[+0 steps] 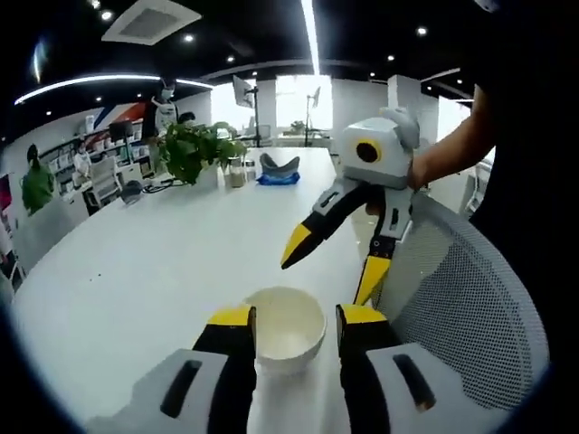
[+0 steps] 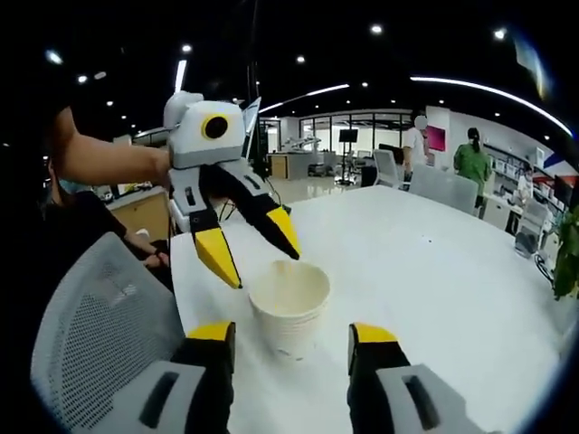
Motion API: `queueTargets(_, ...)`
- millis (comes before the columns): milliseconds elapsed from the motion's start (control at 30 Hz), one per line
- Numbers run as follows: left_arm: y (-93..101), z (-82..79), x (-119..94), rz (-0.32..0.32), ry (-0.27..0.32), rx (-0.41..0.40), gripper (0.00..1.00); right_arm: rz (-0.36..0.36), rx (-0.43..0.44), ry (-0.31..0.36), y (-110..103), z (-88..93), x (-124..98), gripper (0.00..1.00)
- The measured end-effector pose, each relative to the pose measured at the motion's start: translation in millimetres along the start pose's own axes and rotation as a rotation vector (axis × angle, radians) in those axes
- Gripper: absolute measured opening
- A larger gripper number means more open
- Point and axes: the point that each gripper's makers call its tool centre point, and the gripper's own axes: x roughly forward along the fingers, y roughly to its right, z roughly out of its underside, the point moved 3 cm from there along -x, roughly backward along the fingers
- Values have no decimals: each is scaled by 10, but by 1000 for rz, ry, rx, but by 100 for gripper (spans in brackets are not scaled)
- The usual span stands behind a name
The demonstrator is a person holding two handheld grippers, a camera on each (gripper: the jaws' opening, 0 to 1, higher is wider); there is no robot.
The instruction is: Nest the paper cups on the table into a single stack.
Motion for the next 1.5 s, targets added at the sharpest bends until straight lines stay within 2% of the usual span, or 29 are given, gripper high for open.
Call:
queueTargets(100,-34,44,-54,-40,28,-23,39,-5,-8,6,9,-9,37,53)
queueTargets(300,-62,282,-106,-109,72,-109,50,-9,-15,13,41,-16,114,55)
queueTargets(367,-44,379,-90,-125,68,-123,53,-6,-23,15,54,-17,138,56)
queueTargets(467,-43,568,-16,-145,21,-124,54,-16,-17,38,46,-42,177,58)
queueTargets(567,-1,648,82,-138,-10,-97,54,-24,-22,42,37,-35,243,60)
queueTargets(767,10,691,260,-134,-25,-59,53,-24,-14,51,52,-26,368,59)
queueTargets(933,-36,671,378,-122,7,-79,51,-35,-20,37,30,30,488,55)
queueTargets(1067,-42,696,458,-109,8,-81,50,-37,5,41,29,52,542,53)
queueTargets(1133,-49,702,479,-112,9,-79,47,-37,15,45,30,48,551,48)
queueTargets(1233,-91,696,489,-135,13,-72,41,-32,20,51,34,29,561,48)
queueTargets(1400,-137,669,468,-144,13,-77,40,-30,29,59,72,-11,580,48)
queueTargets(1500,-225,597,428,-153,24,-69,40,-28,23,79,129,-110,600,48)
